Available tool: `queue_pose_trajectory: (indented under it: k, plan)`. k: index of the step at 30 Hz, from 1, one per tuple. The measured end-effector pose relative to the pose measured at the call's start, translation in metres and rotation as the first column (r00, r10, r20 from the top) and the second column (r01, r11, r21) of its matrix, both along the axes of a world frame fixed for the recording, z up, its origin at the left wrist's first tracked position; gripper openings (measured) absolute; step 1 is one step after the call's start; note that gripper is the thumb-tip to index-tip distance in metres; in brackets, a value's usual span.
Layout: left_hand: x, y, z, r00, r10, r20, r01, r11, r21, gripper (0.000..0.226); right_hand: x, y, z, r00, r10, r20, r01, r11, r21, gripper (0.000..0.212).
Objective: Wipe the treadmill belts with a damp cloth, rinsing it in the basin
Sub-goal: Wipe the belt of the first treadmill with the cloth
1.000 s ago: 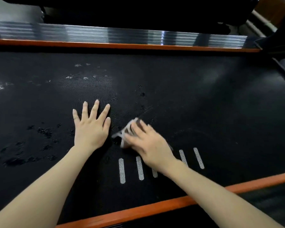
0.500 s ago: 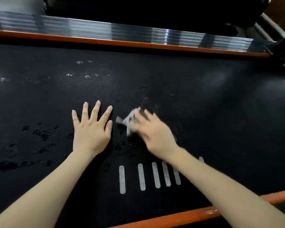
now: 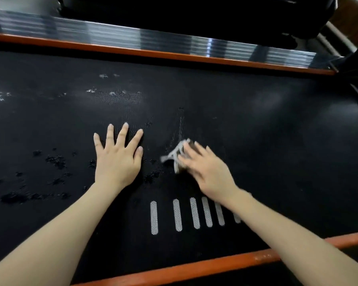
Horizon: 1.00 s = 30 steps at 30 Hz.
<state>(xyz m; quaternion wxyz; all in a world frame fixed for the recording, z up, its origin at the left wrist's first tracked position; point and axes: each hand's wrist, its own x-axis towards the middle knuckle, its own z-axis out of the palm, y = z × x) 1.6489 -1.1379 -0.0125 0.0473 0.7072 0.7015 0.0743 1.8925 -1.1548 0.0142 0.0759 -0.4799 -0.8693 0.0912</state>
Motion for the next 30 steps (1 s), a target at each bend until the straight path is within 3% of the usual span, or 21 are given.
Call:
queue_pose_trajectory:
  k: [2,4,6,7,9,10,11,13,15,17,19,21,26,30]
  plan:
    - [0.0,-0.001,0.002,1.0,-0.008,0.007,0.008,1.0,0.002,0.049,0.012,-0.035,0.004,0.999,0.045,-0.03,-0.048,0.994,-0.098,0.039]
    - [0.0,-0.002,0.003,1.0,-0.016,0.012,0.016,1.0,0.006,0.05,0.014,-0.047,0.025,0.951,-0.111,-0.289,0.036,0.967,-0.251,0.033]
    - [0.0,-0.001,0.004,1.0,-0.012,0.015,0.012,1.0,0.0,0.05,0.01,-0.042,0.053,0.735,-0.362,-0.573,0.09,0.89,-0.447,0.033]
    - [0.0,-0.001,0.004,1.0,-0.011,0.015,0.011,1.0,-0.002,0.05,0.01,-0.036,0.067,0.61,-0.471,-0.638,0.066,0.832,-0.551,0.035]
    - [0.0,-0.001,0.004,1.0,-0.015,0.012,0.015,1.0,-0.001,0.05,0.018,-0.02,0.08,0.486,-0.633,-0.603,0.066,0.715,-0.696,0.036]
    - [0.0,-0.001,0.004,1.0,-0.017,0.013,0.017,1.0,0.0,0.05,0.024,-0.012,0.081,0.523,-0.663,-0.535,0.171,0.697,-0.696,0.038]
    - [0.0,-0.001,0.004,1.0,-0.018,0.014,0.018,1.0,0.002,0.05,0.033,-0.005,0.079,0.618,-0.652,-0.439,0.34,0.725,-0.599,0.04]
    - [0.0,0.0,0.003,1.0,-0.019,0.017,0.019,1.0,0.013,0.049,0.048,0.0,0.075,0.714,-0.663,-0.225,0.618,0.748,-0.242,0.04]
    - [0.0,0.0,0.003,0.999,-0.017,0.027,0.017,1.0,0.022,0.049,0.051,-0.005,0.07,0.759,-0.605,-0.242,0.628,0.778,0.025,0.036]
    - [0.0,0.0,0.002,0.999,-0.014,0.029,0.013,1.0,0.017,0.048,0.042,-0.012,0.058,0.862,-0.464,-0.202,0.493,0.861,0.124,0.039]
    - [-0.001,0.0,0.0,0.999,-0.015,0.033,0.015,1.0,0.019,0.048,0.034,-0.013,0.037,0.944,-0.328,0.023,0.326,0.943,0.068,0.053]
    - [-0.002,0.001,0.001,0.999,-0.016,0.036,0.016,1.0,0.016,0.053,0.035,-0.008,0.017,0.95,-0.246,0.193,0.26,0.965,-0.047,0.065]
    - [0.002,0.004,0.009,1.0,0.006,-0.017,-0.007,0.998,-0.061,0.061,0.048,0.025,0.002,0.971,-0.208,0.117,0.215,0.975,-0.057,0.055]
    - [0.003,0.052,0.029,0.995,-0.019,-0.099,0.02,1.0,0.013,0.051,0.036,0.108,-0.002,0.93,-0.361,0.072,0.364,0.931,-0.032,0.047]
